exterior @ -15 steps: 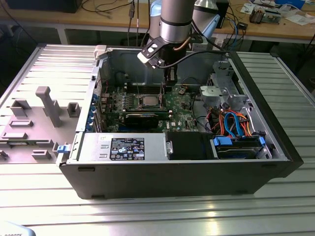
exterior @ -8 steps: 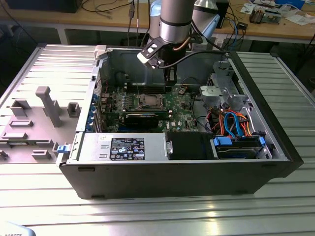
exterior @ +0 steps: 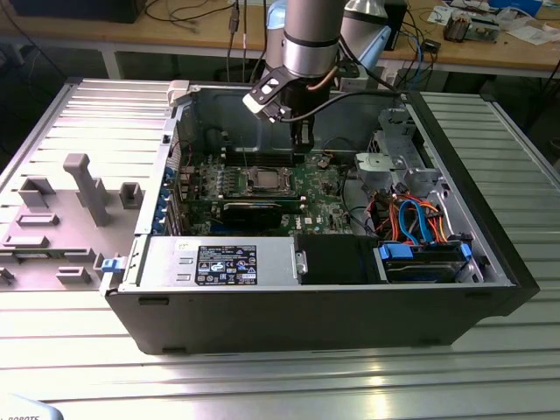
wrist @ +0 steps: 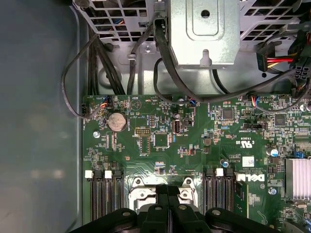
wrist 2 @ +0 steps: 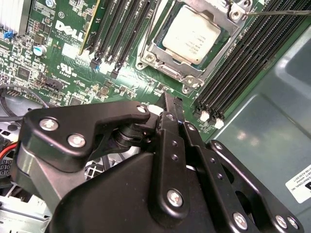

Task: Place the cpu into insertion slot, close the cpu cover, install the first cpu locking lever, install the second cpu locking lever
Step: 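Close the cpu cover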

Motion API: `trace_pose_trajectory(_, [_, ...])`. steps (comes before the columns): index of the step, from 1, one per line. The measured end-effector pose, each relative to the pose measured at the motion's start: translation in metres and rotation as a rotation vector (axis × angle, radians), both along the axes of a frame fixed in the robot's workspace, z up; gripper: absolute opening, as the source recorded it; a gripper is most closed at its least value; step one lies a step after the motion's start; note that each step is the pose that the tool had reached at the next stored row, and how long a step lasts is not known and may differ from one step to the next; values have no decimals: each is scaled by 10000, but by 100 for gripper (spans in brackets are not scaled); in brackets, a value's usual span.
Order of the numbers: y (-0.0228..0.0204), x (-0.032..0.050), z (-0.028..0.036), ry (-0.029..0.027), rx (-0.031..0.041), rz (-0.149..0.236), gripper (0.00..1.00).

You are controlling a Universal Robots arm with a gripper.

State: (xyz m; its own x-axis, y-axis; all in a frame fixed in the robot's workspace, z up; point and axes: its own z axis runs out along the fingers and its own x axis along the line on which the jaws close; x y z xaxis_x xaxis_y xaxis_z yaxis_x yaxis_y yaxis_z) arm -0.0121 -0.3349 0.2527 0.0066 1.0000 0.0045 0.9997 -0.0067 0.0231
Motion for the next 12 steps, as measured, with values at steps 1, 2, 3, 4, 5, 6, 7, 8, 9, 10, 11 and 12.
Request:
trace_pose_trajectory(1, [0, -2, -1, 0, 0, -1, 11])
trace_pose_trajectory(2, [0, -3, -1, 1, 0, -1, 11])
trace_pose_trajectory(3, [0, -4, -2, 0, 0, 0, 11])
trace_pose_trajectory(4, [0, -5, -3, 1, 0, -1, 11])
trace_pose_trajectory(5, [0, -7, -3, 0, 0, -1, 11])
trace_pose_trajectory(6, [0, -8, -4, 1, 1, 0, 11])
trace_pose_trajectory(7, [0, -10, -4, 1, 1, -1, 11])
trace_pose_trajectory(8, [0, -11, -5, 0, 1, -1, 11])
trace_pose_trajectory(9, [0, -15, -7, 0, 2, -2, 11])
trace_pose_trajectory(10, [0, -19, -9, 0, 2, -1, 11])
trace_pose_trajectory(11, [0, -21, -10, -1, 1, -1, 11])
trace_pose_trajectory(12, [0, -24, -11, 1, 1, 0, 11])
